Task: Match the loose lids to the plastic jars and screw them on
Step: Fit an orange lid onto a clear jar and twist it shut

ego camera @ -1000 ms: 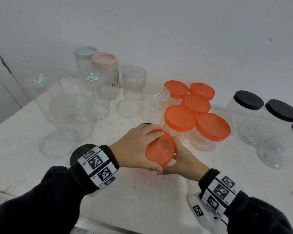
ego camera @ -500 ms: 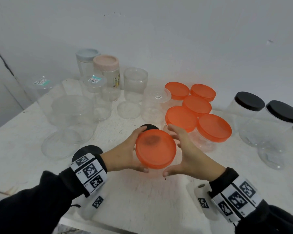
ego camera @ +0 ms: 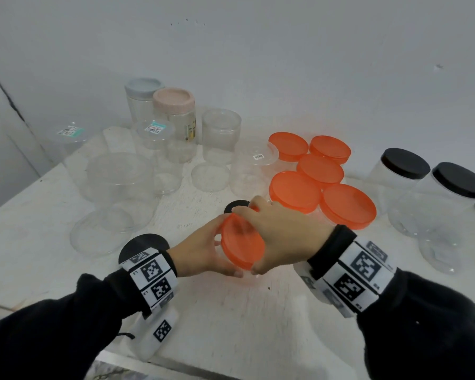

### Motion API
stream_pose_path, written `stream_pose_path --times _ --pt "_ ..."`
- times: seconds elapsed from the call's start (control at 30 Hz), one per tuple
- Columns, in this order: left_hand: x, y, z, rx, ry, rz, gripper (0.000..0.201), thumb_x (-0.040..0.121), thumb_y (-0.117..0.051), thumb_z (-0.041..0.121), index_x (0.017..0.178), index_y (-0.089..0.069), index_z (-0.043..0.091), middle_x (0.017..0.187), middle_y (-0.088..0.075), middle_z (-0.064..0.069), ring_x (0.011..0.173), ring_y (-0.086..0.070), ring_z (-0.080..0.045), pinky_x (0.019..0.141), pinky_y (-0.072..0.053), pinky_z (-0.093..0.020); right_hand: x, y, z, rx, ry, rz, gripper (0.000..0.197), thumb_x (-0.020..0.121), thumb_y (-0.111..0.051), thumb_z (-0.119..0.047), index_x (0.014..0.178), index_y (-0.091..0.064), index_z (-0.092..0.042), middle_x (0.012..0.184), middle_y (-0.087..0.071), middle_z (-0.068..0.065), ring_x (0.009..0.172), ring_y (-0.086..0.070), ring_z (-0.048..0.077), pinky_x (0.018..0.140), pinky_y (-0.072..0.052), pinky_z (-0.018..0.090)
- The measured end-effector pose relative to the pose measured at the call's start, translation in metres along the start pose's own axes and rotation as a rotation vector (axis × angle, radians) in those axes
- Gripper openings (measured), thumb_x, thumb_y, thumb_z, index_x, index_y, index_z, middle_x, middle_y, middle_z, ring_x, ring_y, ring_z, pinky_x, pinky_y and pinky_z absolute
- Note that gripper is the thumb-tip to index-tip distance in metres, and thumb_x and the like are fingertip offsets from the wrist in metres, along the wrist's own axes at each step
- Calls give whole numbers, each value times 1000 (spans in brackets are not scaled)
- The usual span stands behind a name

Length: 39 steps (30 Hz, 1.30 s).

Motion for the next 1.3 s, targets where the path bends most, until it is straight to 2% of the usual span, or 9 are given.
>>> stream_pose_path --times 0.13,0.3,0.53,0.63,0.87,1.0,1.1,1.17,1.3 --pt "0 1 0 9 3 1 92 58 -88 11 131 -35 33 126 -51 14 113 -48 7 87 -39 -4 2 4 8 39 74 -72 102 62 -80 -34 141 -17 -38 129 -27 -5 110 -38 18 84 -51 38" --pt "0 1 0 -14 -3 8 83 58 -87 7 118 -40 42 121 -51 17 110 -48 12 87 -40 -5 6 0 10 38 125 -134 107 60 -79 -22 141 -14 -47 132 -21 -6 113 -34 17 86 -51 39" --pt "-1 1 1 -8 -7 17 82 54 -89 15 116 -42 41 120 -51 19 109 -48 12 88 -40 -6 9 -1 11 16 140 -117 104 60 -80 -31 140 -16 -49 133 -23 -5 112 -36 18 86 -51 39" --pt "0 1 1 4 -5 26 82 56 -89 10 113 -41 42 118 -51 20 106 -48 15 85 -41 -5 8 0 10 -10 144 -112 103 61 -80 -34 141 -16 -48 133 -23 -5 111 -36 19 84 -52 39" --pt "0 0 -3 10 14 15 91 55 -89 11 130 -39 29 123 -51 15 111 -49 9 88 -41 -8 4 0 10 25 165 -146 103 61 -79 -22 141 -20 -44 137 -19 -7 116 -30 17 85 -52 39" --pt "1 2 -1 25 15 2 87 55 -90 13 122 -42 39 119 -55 16 111 -51 7 90 -43 -11 2 5 4 21 247 -127 101 56 -77 -10 137 -29 -44 136 -19 -9 118 -26 18 83 -52 41" --pt "0 3 2 73 4 20 83 54 -90 11 114 -42 43 110 -57 18 103 -51 14 79 -42 -5 0 9 1 37 273 -136 101 56 -78 -10 138 -28 -44 138 -19 -7 120 -26 19 86 -51 42" --pt "0 3 2 84 -1 23 84 54 -90 12 115 -42 44 109 -57 19 102 -51 14 77 -42 -5 1 9 0 46 266 -160 102 57 -78 -11 138 -27 -46 138 -18 -8 121 -25 18 88 -50 42" --pt "0 2 -1 29 19 13 86 55 -90 12 121 -42 40 117 -56 15 108 -52 7 87 -44 -13 2 6 3 6 243 -176 102 58 -78 -10 137 -27 -46 138 -16 -10 123 -22 18 88 -50 42"
Point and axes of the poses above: each hand's wrist, its own x-axis towards the middle knuckle, its own y-axis out of the back of the hand, z = x × y, the point moved 4 cm from there along x, towards the middle knuckle
